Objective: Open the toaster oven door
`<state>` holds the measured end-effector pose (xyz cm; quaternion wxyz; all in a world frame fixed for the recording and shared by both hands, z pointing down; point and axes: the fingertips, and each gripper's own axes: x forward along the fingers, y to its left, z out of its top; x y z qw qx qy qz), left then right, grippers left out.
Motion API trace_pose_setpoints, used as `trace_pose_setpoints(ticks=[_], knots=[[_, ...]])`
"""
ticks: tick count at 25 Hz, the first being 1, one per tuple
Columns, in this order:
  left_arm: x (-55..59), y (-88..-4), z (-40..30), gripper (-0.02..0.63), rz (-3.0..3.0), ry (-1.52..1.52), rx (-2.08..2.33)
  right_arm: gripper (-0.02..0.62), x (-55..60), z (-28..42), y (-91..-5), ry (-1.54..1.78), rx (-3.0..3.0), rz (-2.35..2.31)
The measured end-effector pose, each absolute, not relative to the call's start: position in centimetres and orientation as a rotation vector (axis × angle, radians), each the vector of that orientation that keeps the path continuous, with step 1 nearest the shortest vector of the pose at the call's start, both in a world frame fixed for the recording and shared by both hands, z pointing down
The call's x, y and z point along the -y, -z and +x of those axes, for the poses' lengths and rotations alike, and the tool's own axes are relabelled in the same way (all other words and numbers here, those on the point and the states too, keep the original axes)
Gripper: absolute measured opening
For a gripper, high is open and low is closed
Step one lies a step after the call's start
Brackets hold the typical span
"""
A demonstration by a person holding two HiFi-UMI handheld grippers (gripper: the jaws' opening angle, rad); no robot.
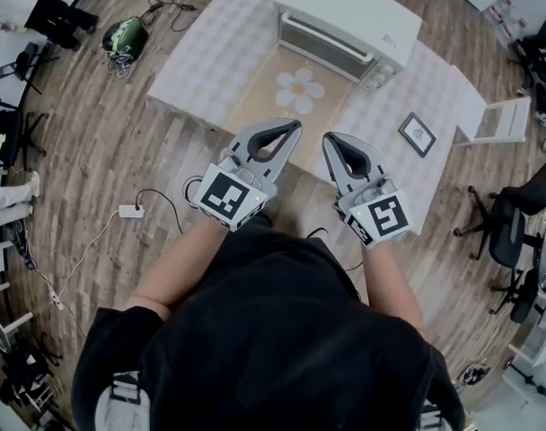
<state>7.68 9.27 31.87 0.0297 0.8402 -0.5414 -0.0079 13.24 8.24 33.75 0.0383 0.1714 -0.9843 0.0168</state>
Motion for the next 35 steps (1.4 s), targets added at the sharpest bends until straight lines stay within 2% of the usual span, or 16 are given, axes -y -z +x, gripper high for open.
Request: trace_pose_setpoints(ticks=[5, 11, 24, 35], knots=[[-6.9, -31.8, 1.2, 0.015, 2.634, 0.006, 1.529, 0.017, -6.1, 6.7, -33.4, -0.072, 2.979, 0.668], [-3.8, -31.2, -1.8, 0.015, 2.76, 0.043, 1.45, 0.017, -3.9, 4.1, -33.6, -0.096, 2.919, 0.783], [4.1, -32.6, -2.5, 0.015, 2.733, 0.041, 1.393, 0.017, 5.3, 4.3, -35.8, -0.135, 2.869, 0.867], [11.1, -33.4, -0.9, 0.015, 2.689, 0.021, 1.484, 0.02, 12.9, 5.9, -39.1, -0.169, 2.784, 0.695]])
